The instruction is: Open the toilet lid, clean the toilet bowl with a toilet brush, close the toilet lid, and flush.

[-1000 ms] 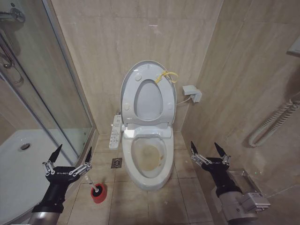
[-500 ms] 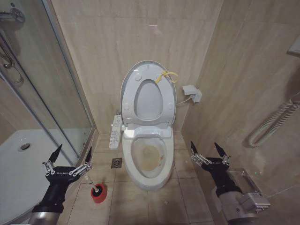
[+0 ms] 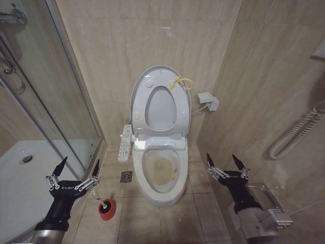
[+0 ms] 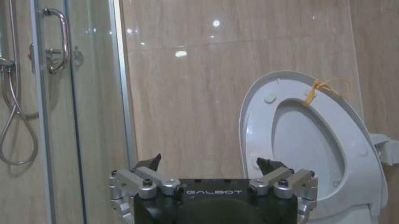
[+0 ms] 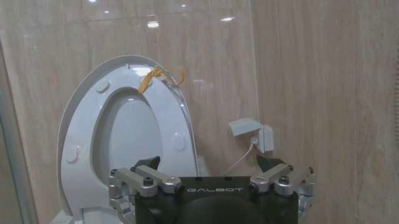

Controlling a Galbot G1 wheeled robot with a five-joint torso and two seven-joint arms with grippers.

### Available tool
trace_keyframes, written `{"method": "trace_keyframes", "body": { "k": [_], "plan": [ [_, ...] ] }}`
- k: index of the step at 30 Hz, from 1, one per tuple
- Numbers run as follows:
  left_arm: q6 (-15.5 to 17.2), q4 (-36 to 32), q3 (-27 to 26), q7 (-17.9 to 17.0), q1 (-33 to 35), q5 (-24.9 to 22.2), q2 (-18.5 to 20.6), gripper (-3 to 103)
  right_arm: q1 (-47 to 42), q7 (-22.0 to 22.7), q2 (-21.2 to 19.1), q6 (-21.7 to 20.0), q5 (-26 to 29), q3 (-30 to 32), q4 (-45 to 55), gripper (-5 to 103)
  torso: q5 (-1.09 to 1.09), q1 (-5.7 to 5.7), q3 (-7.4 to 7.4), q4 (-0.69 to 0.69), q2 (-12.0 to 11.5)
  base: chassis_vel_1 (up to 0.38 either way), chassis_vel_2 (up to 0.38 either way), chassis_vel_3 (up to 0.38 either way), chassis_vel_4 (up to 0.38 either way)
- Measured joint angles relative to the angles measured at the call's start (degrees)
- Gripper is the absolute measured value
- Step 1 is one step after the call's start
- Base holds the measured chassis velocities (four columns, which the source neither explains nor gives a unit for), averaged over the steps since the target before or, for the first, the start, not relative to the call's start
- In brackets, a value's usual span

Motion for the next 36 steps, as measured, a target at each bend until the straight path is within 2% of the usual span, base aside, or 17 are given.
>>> {"method": "trace_keyframes", "body": {
  "k": [17, 19, 21, 24, 25, 27, 28, 29, 31, 32, 33, 34, 36],
  "plan": [
    [0.5, 0.2, 0.3, 0.0, -0.5, 0.0, 0.0, 100, 0.0, 0.0, 0.0, 0.0, 0.0, 0.0, 0.0, 100, 0.01, 0.0, 0.0, 0.01, 0.0, 0.0, 0.0, 0.0, 0.0],
    [3.1, 1.7, 1.6, 0.4, -2.7, -0.4, -0.4, 100, 0.0, 0.0, 0.0, 0.0, 0.0, 0.0, 0.0, 100, 0.0, 0.0, 0.0, 0.01, 0.0, 0.0, 0.0, 0.0, 0.0],
    [4.4, 2.4, 2.3, 0.6, -3.8, -0.6, -0.5, 100, 0.0, 0.0, 0.0, 0.0, 0.0, 0.0, 0.0, 100, -0.01, 0.0, 0.0, 0.0, 0.0, 0.0, 0.0, 0.0, 0.0],
    [10.5, 5.7, 5.5, 1.6, -9.1, -1.6, -1.3, 100, 0.0, 0.0, 0.0, 0.0, 0.0, 0.0, 0.0, 100, -0.01, 0.0, 0.01, -0.01, 0.0, 0.0, 0.0, 0.0, 0.0],
    [10.5, 5.7, 5.5, 1.6, -9.1, -1.6, -1.3, 100, 0.0, 0.0, 0.0, 0.0, 0.0, 0.0, 0.0, 100, -0.01, 0.0, 0.01, -0.01, 0.0, 0.0, 0.0, 0.0, 0.0],
    [14.1, 7.6, 7.4, 2.2, -12.2, -2.2, -1.8, 100, 0.0, 0.0, 0.0, 0.0, 0.0, 0.0, 0.0, 100, -0.01, 0.0, 0.01, 0.0, 0.0, 0.0, 0.0, 0.0, 0.0],
    [16.9, 9.1, 8.9, 2.7, -14.6, -2.6, -2.1, 100, 0.0, 0.0, 0.0, 0.0, 0.0, 0.0, 0.0, 100, 0.0, 0.0, 0.01, 0.0, 0.0, 0.0, 0.0, 0.0, 0.0],
    [16.9, 9.1, 8.9, 2.7, -14.6, -2.6, -2.1, 100, 0.0, 0.0, 0.0, 0.0, 0.0, 0.0, 0.0, 100, 0.0, 0.0, 0.01, 0.0, 0.0, 0.0, 0.0, 0.0, 0.0],
    [20.7, 11.1, 10.8, 3.3, -17.8, -3.2, -2.6, 100, 0.0, 0.0, 0.0, 0.0, 0.0, 0.0, 0.0, 100, 0.0, 0.0, 0.01, 0.0, 0.0, 0.0, 0.0, 0.0, 0.0],
    [21.0, 12.5, 12.3, 4.2, -19.9, -3.5, -3.1, 100, 0.0, 0.0, 0.0, 0.0, 0.0, 0.0, 0.0, 100, 0.01, 0.0, 0.01, 0.01, 0.0, 0.0, 0.0, 0.0, 0.0],
    [18.9, 13.1, 14.5, 5.5, -21.4, -3.8, -4.0, 100, 0.0, 0.0, 0.0, 0.0, 0.0, 0.0, 0.0, 100, -0.04, 0.01, 0.01, -0.03, 0.0, 0.0, 0.0, 0.0, 0.0],
    [18.9, 13.1, 14.5, 5.5, -21.4, -3.8, -4.0, 100, 0.0, 0.0, 0.0, 0.0, 0.0, 0.0, 0.0, 100, -0.04, 0.01, 0.01, -0.03, 0.0, 0.0, 0.0, 0.0, 0.0],
    [16.7, 13.4, 15.7, 6.4, -22.2, -3.9, -4.7, 100, 0.0, 0.0, 0.0, 0.0, 0.0, 0.0, 0.0, 100, 0.03, 0.01, 0.01, -0.01, 0.0, 0.0, 0.0, 0.0, 0.0]
  ]
}}
